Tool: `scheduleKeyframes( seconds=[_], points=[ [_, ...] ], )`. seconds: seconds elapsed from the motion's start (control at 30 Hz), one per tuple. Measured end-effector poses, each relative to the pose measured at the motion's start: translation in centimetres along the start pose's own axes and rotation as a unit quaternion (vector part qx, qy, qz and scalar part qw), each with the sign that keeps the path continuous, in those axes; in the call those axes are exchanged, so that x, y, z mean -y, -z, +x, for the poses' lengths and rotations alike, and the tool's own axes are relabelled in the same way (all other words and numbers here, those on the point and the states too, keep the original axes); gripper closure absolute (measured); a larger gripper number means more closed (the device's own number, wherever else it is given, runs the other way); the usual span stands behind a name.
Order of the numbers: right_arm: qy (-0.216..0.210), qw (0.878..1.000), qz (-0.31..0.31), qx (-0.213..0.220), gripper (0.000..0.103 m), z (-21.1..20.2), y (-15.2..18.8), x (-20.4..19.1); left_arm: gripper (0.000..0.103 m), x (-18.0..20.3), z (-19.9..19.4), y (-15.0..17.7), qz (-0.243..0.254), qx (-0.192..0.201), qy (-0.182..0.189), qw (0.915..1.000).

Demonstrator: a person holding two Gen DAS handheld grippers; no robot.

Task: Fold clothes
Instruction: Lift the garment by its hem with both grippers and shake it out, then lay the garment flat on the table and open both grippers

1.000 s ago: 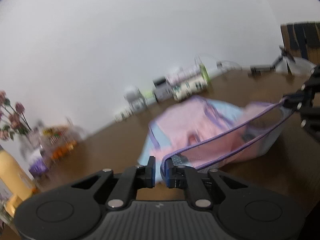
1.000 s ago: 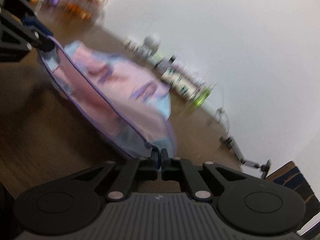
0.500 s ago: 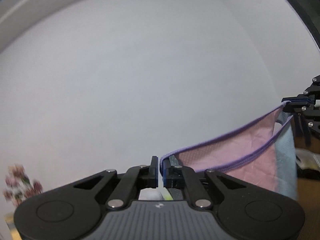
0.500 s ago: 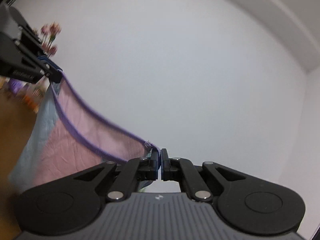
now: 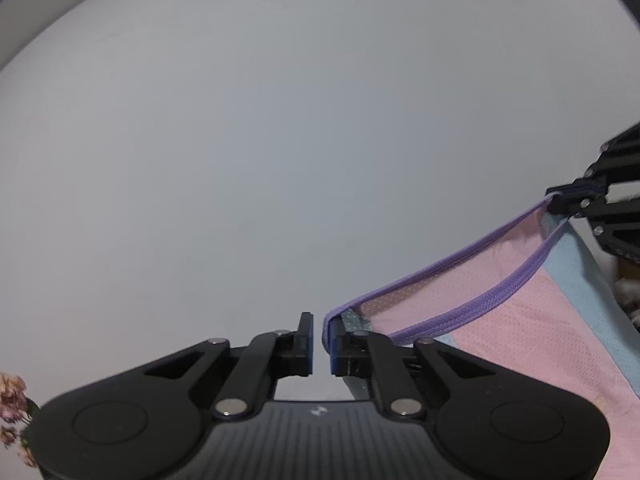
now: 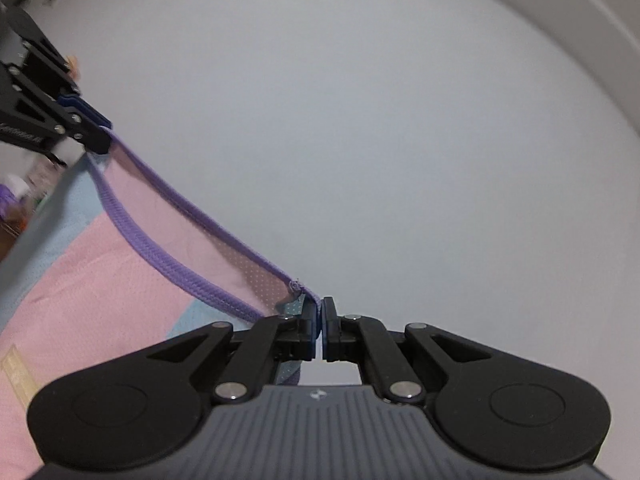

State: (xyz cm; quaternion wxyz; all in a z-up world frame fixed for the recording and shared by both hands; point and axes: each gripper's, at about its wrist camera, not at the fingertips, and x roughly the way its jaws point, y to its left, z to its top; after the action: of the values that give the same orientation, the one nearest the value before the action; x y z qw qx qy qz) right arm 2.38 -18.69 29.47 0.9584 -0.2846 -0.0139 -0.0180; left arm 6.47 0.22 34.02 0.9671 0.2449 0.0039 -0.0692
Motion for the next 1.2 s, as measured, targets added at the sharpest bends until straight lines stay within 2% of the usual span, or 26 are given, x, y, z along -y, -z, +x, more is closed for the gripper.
scheduleKeyframes(
  seconds=[0.13,0.23,0.37,0.5,0.57,0.7,0.77,0.8,0.83,0.87,0.9,0.97,1.0,1.03,1.07,1.1,1.13,1.17,1.2],
  points=[
    [0.034,0.999,-0.012,-0.002,0.102,5.4,1.4,-3.0,0.1,1.1,5.5,1.1,0.023,-0.001,-0.031,0.9993],
    [0.052,0.999,-0.005,0.008,0.102,7.2,0.7,-3.1,0.1,0.2,5.8,-0.5,0.034,0.035,-0.044,0.9978],
    [0.072,0.996,0.0,0.044,0.102,5.3,-1.6,-1.8,0.1,-1.2,1.8,-3.4,0.047,0.094,-0.074,0.9917],
    [0.077,0.995,0.002,0.067,0.102,1.0,-2.1,-1.5,0.097,-0.8,-3.0,-3.0,0.04,0.122,-0.078,0.9886],
    [0.074,0.995,0.002,0.068,0.102,-1.4,-1.2,-2.0,0.096,0.7,-4.9,-1.1,0.057,0.121,-0.077,0.9881],
    [0.051,0.998,0.005,0.037,0.101,-7.0,3.3,-4.4,0.096,4.8,-8.2,5.4,0.035,0.077,-0.029,0.996],
    [0.02,1.0,0.003,0.005,0.101,-9.3,7.3,-6.6,0.09,7.4,-10.1,10.8,0.006,0.015,0.02,0.9997],
    [-0.002,1.0,-0.001,-0.016,0.101,-10.5,9.6,-7.8,0.087,8.7,-11.1,13.6,-0.01,-0.017,0.045,0.9988],
    [-0.032,0.999,-0.007,-0.037,0.101,-11.7,12.1,-9.1,0.086,10.0,-11.7,16.8,-0.04,-0.069,0.088,0.9929],
    [-0.065,0.996,-0.015,-0.059,0.099,-13.0,14.7,-10.4,0.086,11.2,-12.4,20.2,-0.072,-0.122,0.133,0.9809],
    [-0.102,0.99,-0.023,-0.095,0.099,-14.3,17.5,-11.7,0.086,12.3,-13.0,23.1,-0.093,-0.171,0.167,0.9666],
    [-0.188,0.967,-0.017,-0.171,0.096,-16.9,22.0,-13.3,0.082,13.8,-14.7,28.3,-0.124,-0.25,0.219,0.9349],
    [-0.234,0.95,-0.009,-0.204,0.094,-18.2,24.0,-13.8,0.08,13.8,-15.8,29.7,-0.139,-0.266,0.232,0.9252],
    [-0.259,0.944,-0.007,-0.203,0.085,-19.5,24.6,-14.2,0.079,13.6,-16.9,31.0,-0.155,-0.28,0.243,0.9159],
    [-0.28,0.94,-0.006,-0.196,0.068,-20.9,24.8,-14.4,0.069,13.1,-16.7,31.0,-0.184,-0.284,0.245,0.9088],
    [-0.301,0.935,-0.005,-0.188,0.057,-22.2,25.1,-14.7,0.063,12.6,-16.3,30.9,-0.214,-0.286,0.245,0.9012],
    [-0.31,0.936,0.0,-0.166,0.039,-23.8,24.6,-14.7,0.053,12.1,-15.9,30.7,-0.244,-0.289,0.246,0.8926],
    [-0.315,0.938,0.008,-0.147,0.032,-23.7,24.2,-14.4,0.044,10.6,-14.2,30.3,-0.263,-0.276,0.236,0.8939],
    [-0.316,0.938,0.023,-0.14,0.032,-22.1,24.9,-12.9,0.04,9.0,-12.3,29.7,-0.282,-0.261,0.224,0.8958]
  ],
)
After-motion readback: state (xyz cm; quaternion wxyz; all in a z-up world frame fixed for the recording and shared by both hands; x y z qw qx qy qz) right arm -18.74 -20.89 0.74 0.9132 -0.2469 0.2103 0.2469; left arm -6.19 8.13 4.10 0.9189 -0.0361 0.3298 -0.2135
